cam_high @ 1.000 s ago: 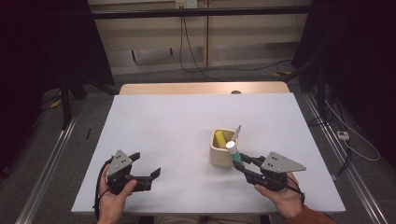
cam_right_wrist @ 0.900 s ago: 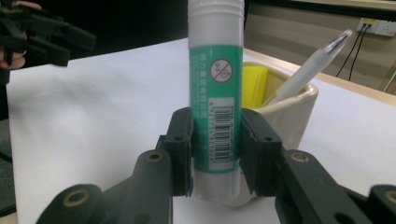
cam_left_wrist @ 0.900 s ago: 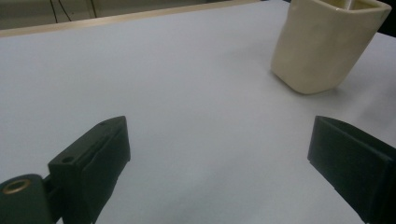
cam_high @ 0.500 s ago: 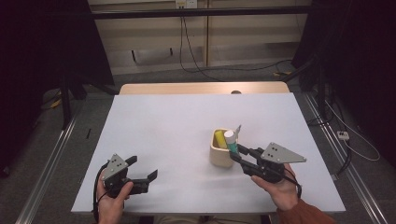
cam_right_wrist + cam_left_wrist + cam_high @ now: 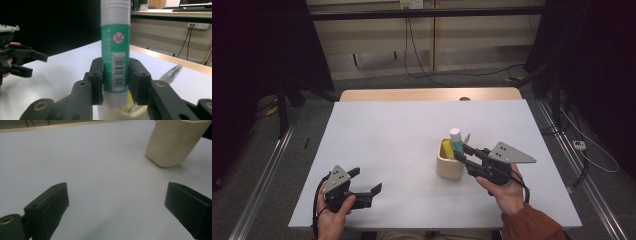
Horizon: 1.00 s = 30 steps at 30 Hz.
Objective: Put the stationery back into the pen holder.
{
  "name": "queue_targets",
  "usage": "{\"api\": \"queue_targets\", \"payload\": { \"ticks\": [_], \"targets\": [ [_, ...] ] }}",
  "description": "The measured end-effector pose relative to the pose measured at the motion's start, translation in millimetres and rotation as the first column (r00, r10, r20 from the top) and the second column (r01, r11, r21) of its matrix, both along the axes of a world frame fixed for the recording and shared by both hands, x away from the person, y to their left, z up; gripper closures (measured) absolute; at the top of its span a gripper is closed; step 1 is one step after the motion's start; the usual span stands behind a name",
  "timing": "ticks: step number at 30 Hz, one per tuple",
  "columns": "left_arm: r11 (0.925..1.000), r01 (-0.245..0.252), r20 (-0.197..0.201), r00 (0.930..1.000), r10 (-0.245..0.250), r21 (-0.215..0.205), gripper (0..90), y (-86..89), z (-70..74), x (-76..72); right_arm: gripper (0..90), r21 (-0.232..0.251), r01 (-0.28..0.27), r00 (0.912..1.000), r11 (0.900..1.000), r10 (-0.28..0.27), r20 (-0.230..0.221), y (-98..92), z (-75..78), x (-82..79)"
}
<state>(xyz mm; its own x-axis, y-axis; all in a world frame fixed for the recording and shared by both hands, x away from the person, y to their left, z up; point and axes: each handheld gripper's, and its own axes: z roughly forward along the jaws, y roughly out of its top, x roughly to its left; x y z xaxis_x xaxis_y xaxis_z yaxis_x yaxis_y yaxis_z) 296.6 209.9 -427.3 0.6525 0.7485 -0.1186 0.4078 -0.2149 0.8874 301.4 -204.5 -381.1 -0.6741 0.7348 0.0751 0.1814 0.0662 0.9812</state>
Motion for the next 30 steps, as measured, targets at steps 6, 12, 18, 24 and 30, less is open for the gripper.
{"api": "queue_targets", "payload": {
  "ticks": [6,12,18,24,30],
  "targets": [
    [1.0,0.0,0.0,1.0,0.0,0.0,5.3,0.2,0.0,0.1,67.0,0.013,0.003,0.9998,1.0,-0.003,0.02,5.5,5.2,7.0],
    [1.0,0.003,-0.005,1.0,-0.003,0.002,5.3,-0.2,-0.5,0.3,67.0,0.032,0.022,0.9996,0.999,-0.023,0.017,9.2,4.1,17.1],
    [1.0,0.004,-0.006,1.0,-0.004,0.006,5.3,0.1,-0.6,0.6,67.0,0.032,0.019,0.9998,0.999,-0.02,0.01,18.6,-0.8,26.5],
    [1.0,0.003,-0.007,1.0,-0.003,0.003,5.3,0.2,-0.5,0.4,66.9,0.024,0.012,0.9999,1.0,-0.011,-0.01,25.6,-10.2,28.5],
    [1.0,0.005,-0.007,1.0,-0.005,0.002,5.3,-0.2,-0.7,0.6,66.9,0.009,0.016,0.9997,1.0,-0.016,-0.019,27.2,-16.6,30.4]
  ]
}}
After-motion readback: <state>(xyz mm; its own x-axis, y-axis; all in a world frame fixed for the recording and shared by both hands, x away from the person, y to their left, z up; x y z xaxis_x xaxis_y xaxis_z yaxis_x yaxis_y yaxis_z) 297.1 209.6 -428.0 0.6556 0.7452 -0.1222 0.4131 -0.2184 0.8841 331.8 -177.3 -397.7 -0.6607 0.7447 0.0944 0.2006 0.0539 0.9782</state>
